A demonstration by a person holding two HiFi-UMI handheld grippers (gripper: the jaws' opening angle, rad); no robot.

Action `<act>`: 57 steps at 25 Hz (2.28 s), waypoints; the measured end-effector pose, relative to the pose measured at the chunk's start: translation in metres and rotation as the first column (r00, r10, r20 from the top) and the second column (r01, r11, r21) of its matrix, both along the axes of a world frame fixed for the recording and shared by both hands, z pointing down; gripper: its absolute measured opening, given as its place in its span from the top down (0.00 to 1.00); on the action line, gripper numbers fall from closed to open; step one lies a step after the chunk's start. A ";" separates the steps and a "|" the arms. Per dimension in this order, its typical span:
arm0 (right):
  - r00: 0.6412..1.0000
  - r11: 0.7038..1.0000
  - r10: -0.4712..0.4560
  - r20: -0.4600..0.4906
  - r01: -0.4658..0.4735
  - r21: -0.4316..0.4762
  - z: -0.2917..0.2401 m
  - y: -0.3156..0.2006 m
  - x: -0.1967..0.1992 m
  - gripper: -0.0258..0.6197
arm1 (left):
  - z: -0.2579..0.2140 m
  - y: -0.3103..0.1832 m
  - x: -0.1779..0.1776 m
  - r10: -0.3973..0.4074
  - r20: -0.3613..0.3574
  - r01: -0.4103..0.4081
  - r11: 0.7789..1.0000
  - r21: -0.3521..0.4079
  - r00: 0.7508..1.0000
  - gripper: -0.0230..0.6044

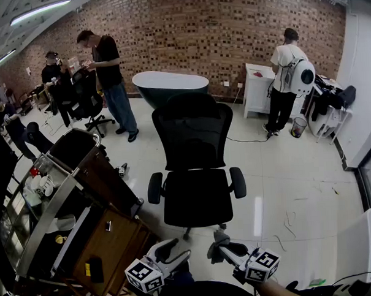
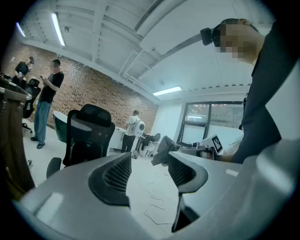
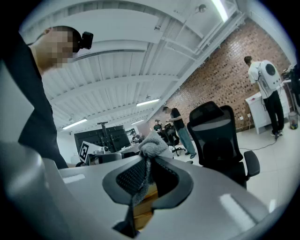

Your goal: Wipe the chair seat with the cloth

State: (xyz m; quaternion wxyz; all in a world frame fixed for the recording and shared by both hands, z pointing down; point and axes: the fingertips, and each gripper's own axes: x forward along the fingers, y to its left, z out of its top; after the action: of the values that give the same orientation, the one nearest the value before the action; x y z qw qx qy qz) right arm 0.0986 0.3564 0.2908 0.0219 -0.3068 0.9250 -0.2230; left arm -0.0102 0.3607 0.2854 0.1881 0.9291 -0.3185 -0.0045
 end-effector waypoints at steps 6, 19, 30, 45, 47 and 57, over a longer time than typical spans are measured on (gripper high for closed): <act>1.000 1.000 -0.013 -0.004 0.013 0.005 0.010 -0.051 -0.015 0.90 | 0.008 -0.057 -0.013 -0.010 0.007 0.010 1.000 -0.008 1.000 0.54; 0.999 0.999 0.018 -0.039 -0.017 0.030 0.000 -0.226 -0.077 0.90 | 0.005 -0.237 -0.049 0.110 -0.027 -0.110 0.994 0.009 0.994 0.54; 0.997 0.998 0.055 -0.045 -0.053 0.034 0.000 -0.304 -0.096 0.90 | 0.016 -0.314 -0.073 0.127 -0.003 -0.127 0.992 -0.010 0.992 0.54; 0.983 0.990 -0.139 -0.117 0.137 -0.030 0.052 -0.388 -0.108 0.90 | 0.058 -0.393 -0.079 -0.029 0.049 0.034 0.995 -0.092 0.998 0.54; 0.973 0.983 -0.183 -0.141 0.178 -0.048 0.072 -0.409 -0.113 0.90 | 0.075 -0.412 -0.083 -0.051 0.052 0.056 0.992 -0.114 0.997 0.53; 0.892 0.930 -0.338 -0.298 0.268 -0.253 0.256 -0.519 -0.159 0.90 | 0.199 -0.479 -0.101 -0.126 0.109 0.150 0.953 -0.262 0.986 0.53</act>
State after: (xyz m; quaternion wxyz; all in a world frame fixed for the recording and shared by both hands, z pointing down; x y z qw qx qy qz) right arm -0.0607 -0.1625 0.5473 -0.2034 -0.1922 0.9236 -0.2620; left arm -0.1111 -0.1185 0.4839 0.2971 0.8695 -0.3885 0.0683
